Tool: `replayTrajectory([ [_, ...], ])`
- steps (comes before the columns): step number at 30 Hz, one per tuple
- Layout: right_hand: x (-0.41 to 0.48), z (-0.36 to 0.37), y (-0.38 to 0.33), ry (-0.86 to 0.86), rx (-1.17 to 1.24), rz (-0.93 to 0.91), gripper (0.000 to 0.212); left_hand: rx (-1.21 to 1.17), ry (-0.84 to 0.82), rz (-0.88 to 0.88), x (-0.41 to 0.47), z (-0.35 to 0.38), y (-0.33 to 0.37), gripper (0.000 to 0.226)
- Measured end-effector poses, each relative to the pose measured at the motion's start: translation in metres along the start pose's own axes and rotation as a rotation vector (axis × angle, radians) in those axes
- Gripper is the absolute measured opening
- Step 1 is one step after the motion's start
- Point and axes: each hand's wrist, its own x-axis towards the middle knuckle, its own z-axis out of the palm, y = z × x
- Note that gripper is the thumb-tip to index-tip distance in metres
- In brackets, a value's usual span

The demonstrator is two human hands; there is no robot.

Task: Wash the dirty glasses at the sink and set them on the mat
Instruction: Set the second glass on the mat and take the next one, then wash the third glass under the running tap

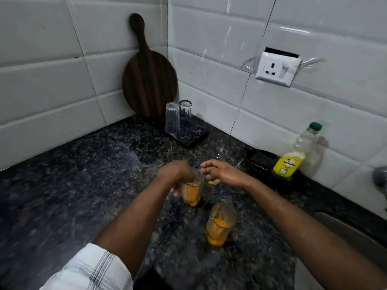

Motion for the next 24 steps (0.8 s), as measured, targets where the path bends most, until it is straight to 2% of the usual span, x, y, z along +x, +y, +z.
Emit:
replayTrajectory([
  [2, -0.007, 0.006, 0.002, -0.036, -0.032, 0.01, 0.027, 0.005, 0.128, 0.025, 0.004, 0.011, -0.002, 0.038],
  [4, -0.014, 0.008, 0.002, -0.052, -0.027, 0.008, 0.042, 0.03, 0.236, 0.04, 0.006, 0.016, 0.001, 0.027],
  [8, -0.021, 0.01, 0.007, -0.021, 0.082, -0.029, 0.063, 0.092, 0.305, 0.055, 0.001, 0.013, 0.017, 0.027],
  [11, -0.028, -0.001, 0.015, 0.077, 0.17, -0.102, 0.081, 0.12, 0.38, 0.102, -0.003, 0.004, 0.044, 0.026],
  [14, -0.045, -0.022, 0.03, 0.242, 0.13, -0.167, 0.082, 0.173, 0.417, 0.189, -0.007, 0.001, 0.085, 0.022],
  [18, -0.088, -0.048, 0.063, 0.575, 0.126, -0.204, 0.088, 0.21, 0.354, 0.368, -0.022, 0.019, 0.158, 0.032],
  [21, -0.138, -0.067, 0.088, 0.795, 0.167, -0.184, 0.075, 0.255, 0.324, 0.509, -0.043, 0.048, 0.21, 0.033],
  [24, -0.192, -0.083, 0.119, 0.971, 0.177, -0.128, 0.068, 0.206, 0.184, 0.644, -0.056, 0.083, 0.249, 0.041],
])
